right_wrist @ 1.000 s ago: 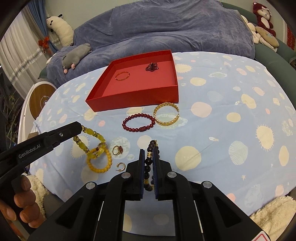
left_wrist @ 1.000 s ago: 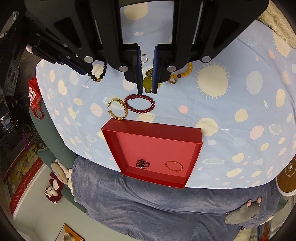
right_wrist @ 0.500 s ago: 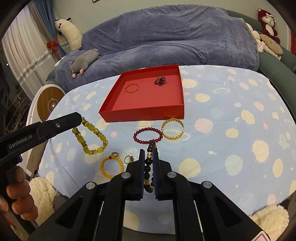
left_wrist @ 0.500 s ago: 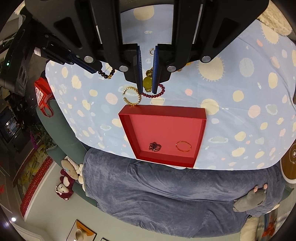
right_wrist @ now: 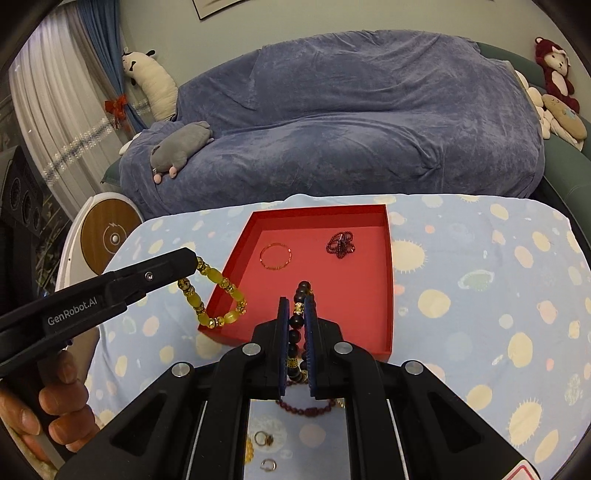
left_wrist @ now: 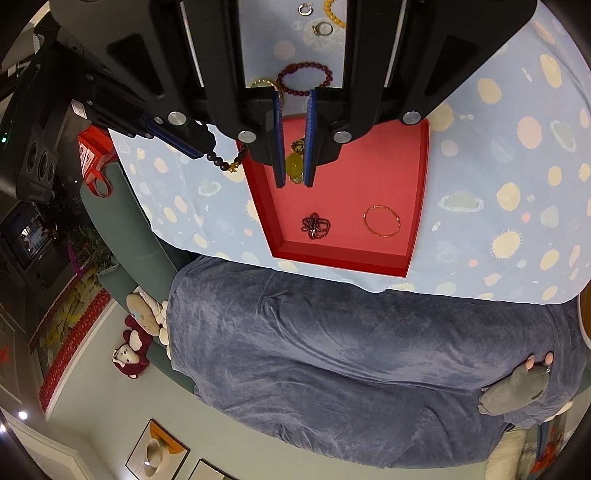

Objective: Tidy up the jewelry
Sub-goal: 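Carry both bracelets into the red box and open both tools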

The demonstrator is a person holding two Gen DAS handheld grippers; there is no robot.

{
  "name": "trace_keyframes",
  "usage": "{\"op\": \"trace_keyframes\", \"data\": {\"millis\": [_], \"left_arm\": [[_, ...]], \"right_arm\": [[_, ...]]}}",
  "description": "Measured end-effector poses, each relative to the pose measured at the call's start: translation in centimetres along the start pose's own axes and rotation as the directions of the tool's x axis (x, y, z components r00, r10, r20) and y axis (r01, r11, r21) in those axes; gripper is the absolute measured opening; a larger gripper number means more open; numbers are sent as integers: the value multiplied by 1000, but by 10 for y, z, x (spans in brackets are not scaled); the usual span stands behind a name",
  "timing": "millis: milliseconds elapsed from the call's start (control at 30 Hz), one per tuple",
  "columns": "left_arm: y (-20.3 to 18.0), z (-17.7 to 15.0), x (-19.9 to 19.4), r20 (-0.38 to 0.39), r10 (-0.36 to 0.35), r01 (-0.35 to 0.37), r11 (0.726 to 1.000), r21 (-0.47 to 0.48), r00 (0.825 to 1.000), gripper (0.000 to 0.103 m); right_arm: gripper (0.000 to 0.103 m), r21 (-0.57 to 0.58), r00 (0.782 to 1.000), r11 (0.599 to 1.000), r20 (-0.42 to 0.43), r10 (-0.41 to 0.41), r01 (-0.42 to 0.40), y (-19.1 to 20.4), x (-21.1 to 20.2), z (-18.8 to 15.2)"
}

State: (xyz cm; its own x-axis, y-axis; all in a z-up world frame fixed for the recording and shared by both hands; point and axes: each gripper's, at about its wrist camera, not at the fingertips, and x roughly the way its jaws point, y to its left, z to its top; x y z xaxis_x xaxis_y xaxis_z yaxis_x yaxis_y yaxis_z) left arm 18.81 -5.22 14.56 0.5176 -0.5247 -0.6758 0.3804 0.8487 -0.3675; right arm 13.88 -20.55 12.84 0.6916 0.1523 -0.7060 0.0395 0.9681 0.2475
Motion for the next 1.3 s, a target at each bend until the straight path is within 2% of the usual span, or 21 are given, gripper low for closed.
{"op": "trace_keyframes", "data": {"millis": [133, 333, 567, 733, 800, 833, 900, 967, 1133, 1300], "left_arm": [[14, 18, 31, -24, -20, 19, 999, -29, 1000, 9], [36, 27, 81, -73, 4, -9, 998, -61, 997, 9], [68, 15, 127, -140, 108, -116, 992, -53, 984, 9], [84, 6, 139, -151, 211, -211, 977, 16, 966, 10], [87, 4, 138, -133, 244, -242, 970, 36, 961, 10], [88, 3, 137, -124, 260, -257, 966, 44, 958, 11], [89, 2, 133, -105, 283, -280, 959, 48, 953, 19], [88, 3, 124, -70, 299, -297, 954, 43, 952, 34], [80, 8, 97, -7, 300, -300, 953, 34, 954, 39], [69, 3, 64, 40, 304, -306, 951, 36, 952, 45]], "right_arm": [[8, 17, 1000, 1000, -23, -4, 4, -10, 32, 17], [8, 31, 997, 1000, -81, 2, 1, -18, 85, 28], [8, 25, 988, 999, -156, -20, 24, -29, 137, 22], [8, 14, 980, 998, -190, -59, 62, -41, 158, 17], [10, 4, 979, 996, -183, -86, 88, -44, 160, 18], [15, -1, 979, 995, -175, -100, 102, -45, 159, 18], [26, -14, 981, 992, -149, -125, 124, -46, 154, 22], [36, -20, 984, 990, -108, -141, 140, -46, 144, 27], [39, 3, 990, 991, -46, -132, 133, -46, 114, 39], [40, 5, 990, 990, 2, -138, 138, -44, 74, 36]]}}
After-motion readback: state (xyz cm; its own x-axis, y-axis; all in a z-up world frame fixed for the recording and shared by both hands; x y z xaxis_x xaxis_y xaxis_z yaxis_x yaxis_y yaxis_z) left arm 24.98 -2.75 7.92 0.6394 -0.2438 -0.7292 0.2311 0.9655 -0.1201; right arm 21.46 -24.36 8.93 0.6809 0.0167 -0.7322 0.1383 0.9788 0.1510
